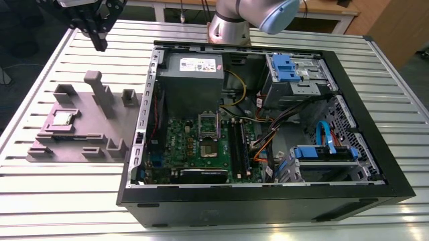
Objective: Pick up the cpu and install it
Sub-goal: 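Reach for the cpu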
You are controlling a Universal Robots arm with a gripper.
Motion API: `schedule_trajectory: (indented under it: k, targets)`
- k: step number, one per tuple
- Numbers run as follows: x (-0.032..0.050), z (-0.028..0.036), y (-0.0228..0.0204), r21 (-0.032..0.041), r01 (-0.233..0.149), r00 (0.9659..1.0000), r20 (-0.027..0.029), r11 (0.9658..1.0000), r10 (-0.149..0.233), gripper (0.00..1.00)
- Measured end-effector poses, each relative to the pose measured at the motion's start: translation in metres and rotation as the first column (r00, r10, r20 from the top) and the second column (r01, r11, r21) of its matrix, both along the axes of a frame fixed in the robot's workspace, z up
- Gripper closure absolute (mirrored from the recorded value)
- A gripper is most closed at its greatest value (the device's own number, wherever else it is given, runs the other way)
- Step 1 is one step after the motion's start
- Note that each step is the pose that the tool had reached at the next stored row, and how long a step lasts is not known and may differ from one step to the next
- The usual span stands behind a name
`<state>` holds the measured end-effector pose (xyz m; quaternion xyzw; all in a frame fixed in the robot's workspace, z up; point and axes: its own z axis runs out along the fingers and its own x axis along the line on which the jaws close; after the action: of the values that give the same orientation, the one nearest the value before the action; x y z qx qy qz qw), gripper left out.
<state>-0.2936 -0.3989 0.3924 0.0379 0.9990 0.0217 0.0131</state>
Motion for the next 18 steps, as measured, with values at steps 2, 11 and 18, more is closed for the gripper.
schedule_trajectory:
  k: [2, 11, 18]
  targets:
    - [-0.0008, 0.0000, 0.0000, 0.0000, 0.000, 1.0000, 0.0000, 1.0000, 0.000, 0.89]
    - [-0.0060, 0.0000, 0.0000, 0.0000, 0.000, 1.0000, 0.0001, 1.0000, 0.000, 0.89]
    - [-0.0098, 0.0000, 0.0000, 0.0000, 0.000, 1.0000, 0.0000, 1.0000, 0.000, 0.89]
